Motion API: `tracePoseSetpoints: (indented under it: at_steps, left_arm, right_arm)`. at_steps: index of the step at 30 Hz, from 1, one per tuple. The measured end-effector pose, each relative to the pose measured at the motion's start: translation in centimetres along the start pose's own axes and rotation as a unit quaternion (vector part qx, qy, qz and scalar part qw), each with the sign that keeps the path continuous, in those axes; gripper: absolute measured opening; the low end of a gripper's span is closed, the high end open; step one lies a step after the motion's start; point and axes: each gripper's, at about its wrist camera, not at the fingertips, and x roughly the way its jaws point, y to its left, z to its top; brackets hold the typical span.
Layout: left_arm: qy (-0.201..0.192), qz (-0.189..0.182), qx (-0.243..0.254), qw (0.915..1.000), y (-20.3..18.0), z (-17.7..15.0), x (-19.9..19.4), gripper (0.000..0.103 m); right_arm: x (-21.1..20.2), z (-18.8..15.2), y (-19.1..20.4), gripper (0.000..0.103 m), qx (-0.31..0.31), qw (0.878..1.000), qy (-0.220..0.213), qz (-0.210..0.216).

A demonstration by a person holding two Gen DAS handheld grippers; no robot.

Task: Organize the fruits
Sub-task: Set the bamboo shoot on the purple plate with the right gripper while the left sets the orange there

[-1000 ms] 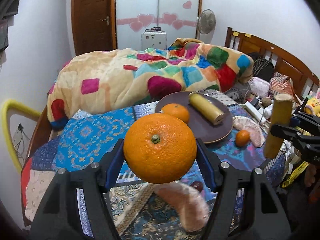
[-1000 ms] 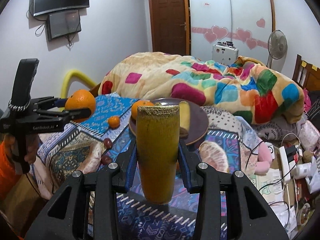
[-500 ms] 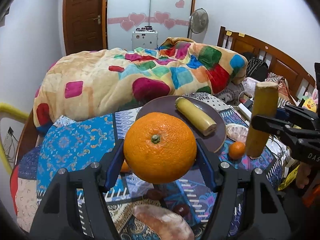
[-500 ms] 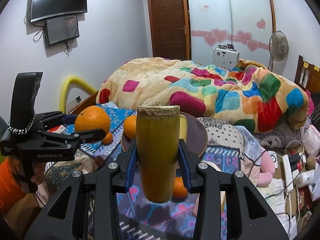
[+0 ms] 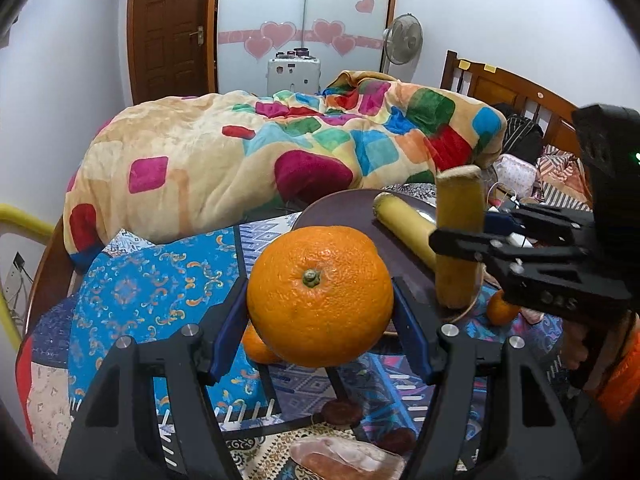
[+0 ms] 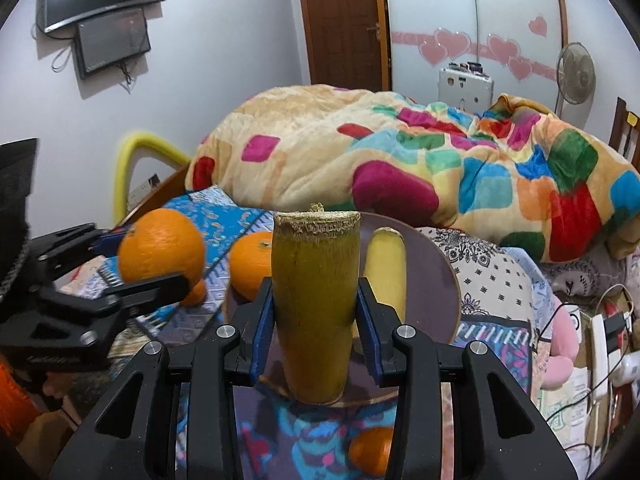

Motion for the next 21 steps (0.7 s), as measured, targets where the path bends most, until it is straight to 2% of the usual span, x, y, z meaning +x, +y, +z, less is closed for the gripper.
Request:
tracePoseSetpoints:
  at_steps: [10, 21]
  left_arm:
    - [0.013, -0.012, 0.005, 0.9998, -1.0, -0.2, 0.6, 0.068]
    - [0.044, -0.029, 0.033, 0.9981, -5.0, -0.1, 2.4, 0.068]
  right_arm:
    - [1.0, -0.2, -1.0, 0.036, 0.009, 1.000, 0.015, -0.017]
    - [-3.2, -2.9, -3.5, 0.037, 0.025, 0.999, 0.004, -0.038]
